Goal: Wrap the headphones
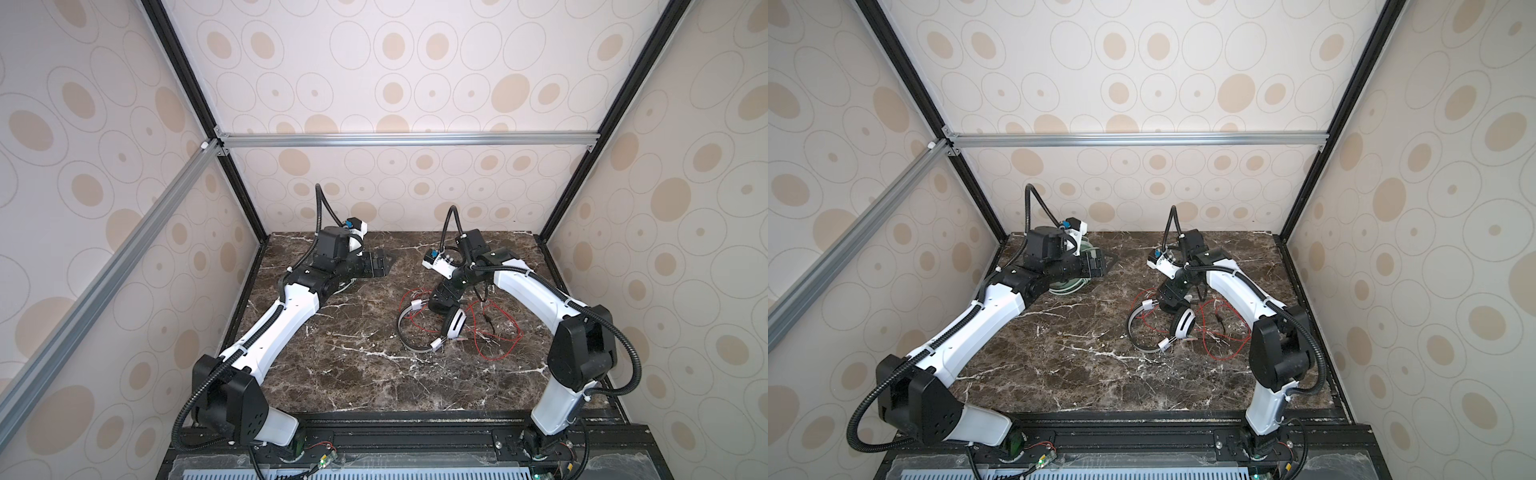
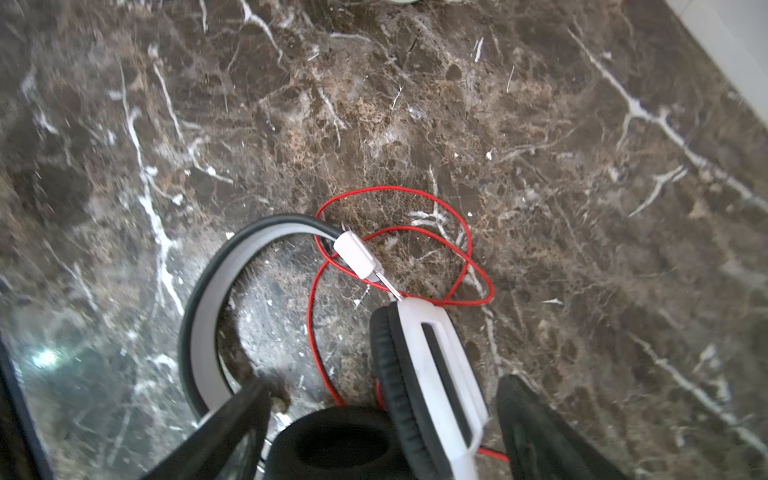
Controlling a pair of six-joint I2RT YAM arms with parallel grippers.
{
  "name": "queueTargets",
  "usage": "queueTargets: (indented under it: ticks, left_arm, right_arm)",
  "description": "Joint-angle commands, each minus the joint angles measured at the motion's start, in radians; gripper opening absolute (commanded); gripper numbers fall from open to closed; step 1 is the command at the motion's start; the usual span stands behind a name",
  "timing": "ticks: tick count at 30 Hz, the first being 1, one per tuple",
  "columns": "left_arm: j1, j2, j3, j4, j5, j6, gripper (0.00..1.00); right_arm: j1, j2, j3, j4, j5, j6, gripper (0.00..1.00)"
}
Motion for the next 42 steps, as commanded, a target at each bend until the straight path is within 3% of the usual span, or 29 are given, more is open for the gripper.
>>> queueTargets:
  ticks: [1, 2, 4, 9, 21, 27, 32, 35, 38, 42]
  left_arm:
    - [-0.008, -0.019, 0.010, 0.014, 0.002, 0.021, 0.98]
    - [-0.007, -0.020, 0.010, 0.014, 0.001, 0.021, 0.98]
    - [-0.007, -0.023, 0.009, 0.016, 0.000, 0.023, 0.98]
    - [-0.009, -0.019, 0.007, 0.018, 0.005, 0.021, 0.97]
    - [-0.007, -0.011, 0.007, 0.017, 0.009, 0.020, 0.98]
    - [-0.007, -0.002, 0.009, 0.013, 0.010, 0.021, 0.97]
    - [-0.007, 0.002, 0.009, 0.017, 0.023, 0.015, 0.97]
    - [-0.008, 0.010, 0.012, 0.007, 0.023, 0.010, 0.97]
    - [-0.008, 0.018, 0.005, 0.006, 0.008, -0.013, 0.97]
    - [-0.020, 0.057, 0.024, -0.039, -0.077, -0.056, 0.88]
  right_arm:
    - [-0.001, 0.096, 0.121, -0.153, 0.081, -0.342, 0.78]
    - [-0.004, 0.146, 0.191, -0.252, 0.103, -0.383, 0.72]
    - [-0.007, 0.201, 0.243, -0.308, 0.135, -0.416, 0.70]
    - [-0.005, 0.233, 0.258, -0.378, 0.008, -0.455, 0.71]
    - [-0.005, 0.325, 0.275, -0.332, 0.133, -0.409, 0.70]
    - [-0.005, 0.379, 0.335, -0.348, 0.150, -0.372, 0.51]
    - [-0.004, 0.327, 0.324, -0.310, 0.153, -0.326, 0.29]
    - [-0.002, 0.246, 0.273, -0.222, 0.186, -0.210, 0.29]
    - [-0.001, 0.168, 0.240, -0.193, 0.174, -0.109, 0.36]
    - [0.021, 0.102, 0.206, -0.175, 0.216, -0.009, 0.40]
